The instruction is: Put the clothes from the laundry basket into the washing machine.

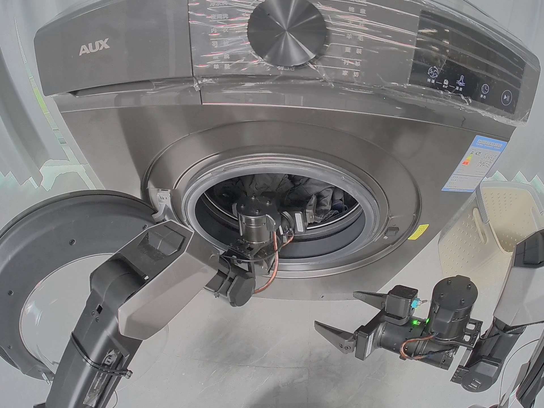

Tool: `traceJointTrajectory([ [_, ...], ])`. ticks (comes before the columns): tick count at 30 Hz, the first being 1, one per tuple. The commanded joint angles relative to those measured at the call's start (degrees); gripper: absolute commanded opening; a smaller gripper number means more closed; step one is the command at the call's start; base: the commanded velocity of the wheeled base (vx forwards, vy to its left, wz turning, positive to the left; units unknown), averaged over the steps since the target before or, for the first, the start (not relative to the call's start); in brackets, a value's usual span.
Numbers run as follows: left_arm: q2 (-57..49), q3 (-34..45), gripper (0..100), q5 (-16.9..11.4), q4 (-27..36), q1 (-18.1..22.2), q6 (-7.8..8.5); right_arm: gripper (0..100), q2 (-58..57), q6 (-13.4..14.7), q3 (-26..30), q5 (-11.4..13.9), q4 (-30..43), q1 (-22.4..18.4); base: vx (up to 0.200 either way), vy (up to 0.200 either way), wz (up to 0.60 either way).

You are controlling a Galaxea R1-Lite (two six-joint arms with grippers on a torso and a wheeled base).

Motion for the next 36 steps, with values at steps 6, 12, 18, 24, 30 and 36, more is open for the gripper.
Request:
traceJointTrajectory([
  [6, -21.6, 31.7, 100, -0.7, -9.8, -7.9, 0.36, 100, -9.5, -2.6, 11.1, 3.4, 0.1, -0.5, 0.0, 0.0, 0.0],
  [12, -35.4, 50.6, 100, -1.8, -11.7, -12.3, -0.17, 100, -12.2, -3.2, 11.3, 3.8, 0.1, -1.0, 0.0, 0.0, 0.0],
  [18, -41.3, 64.7, 100, -3.6, -19.4, -16.1, -0.17, 100, -13.2, -3.3, 11.3, 3.8, 0.1, -4.5, 0.0, 0.0, 0.0],
  [24, -44.9, 76.3, 100, -3.1, -28.1, -16.1, -0.08, 100, -15.1, -2.3, 11.3, 2.7, 0.4, -4.4, 0.0, 0.0, 0.0],
  [30, -50.3, 83.7, 100, -2.8, -28.0, -15.1, -0.7, 100, -20.2, -0.8, 11.3, -1.0, 0.5, -4.9, 0.0, 0.0, 0.0],
  [36, -58.7, 87.2, 100, -2.6, -27.7, -12.9, 0.36, 100, -27.8, 0.1, 11.3, -3.1, 3.7, -7.2, -0.2, 0.0, 0.0],
])
